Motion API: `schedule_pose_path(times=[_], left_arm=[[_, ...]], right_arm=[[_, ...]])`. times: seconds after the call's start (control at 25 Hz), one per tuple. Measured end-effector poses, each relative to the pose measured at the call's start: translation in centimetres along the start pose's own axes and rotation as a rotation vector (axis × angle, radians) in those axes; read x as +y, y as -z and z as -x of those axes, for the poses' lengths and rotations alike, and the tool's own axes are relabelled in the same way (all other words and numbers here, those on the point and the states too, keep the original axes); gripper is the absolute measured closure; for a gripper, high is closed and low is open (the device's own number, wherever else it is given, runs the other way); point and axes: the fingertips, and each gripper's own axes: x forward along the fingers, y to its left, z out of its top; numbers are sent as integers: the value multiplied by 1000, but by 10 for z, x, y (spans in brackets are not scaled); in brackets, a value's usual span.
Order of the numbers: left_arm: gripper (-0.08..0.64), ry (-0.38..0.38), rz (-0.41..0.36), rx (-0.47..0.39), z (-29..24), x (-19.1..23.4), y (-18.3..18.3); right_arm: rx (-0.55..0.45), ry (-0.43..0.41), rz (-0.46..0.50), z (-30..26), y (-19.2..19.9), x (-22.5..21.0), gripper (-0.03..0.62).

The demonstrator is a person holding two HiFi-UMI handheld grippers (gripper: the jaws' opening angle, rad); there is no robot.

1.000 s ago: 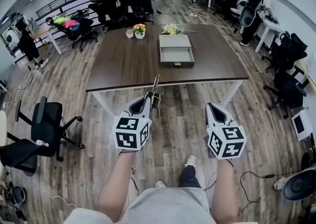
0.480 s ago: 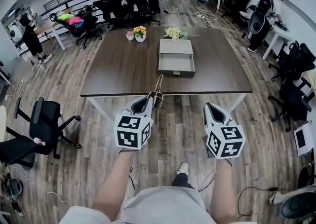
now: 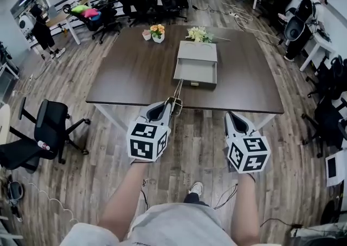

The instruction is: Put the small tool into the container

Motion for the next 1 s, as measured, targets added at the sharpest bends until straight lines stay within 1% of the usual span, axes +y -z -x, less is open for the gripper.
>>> schedule_pose_path(times=[0.52, 1.0], left_arm=[[557, -71, 1, 33, -48, -10, -8], [558, -123, -1, 49, -77, -18, -22]], right_arm=[[6, -75, -10, -41, -8, -50, 588], [8, -118, -7, -60, -15, -85, 588]])
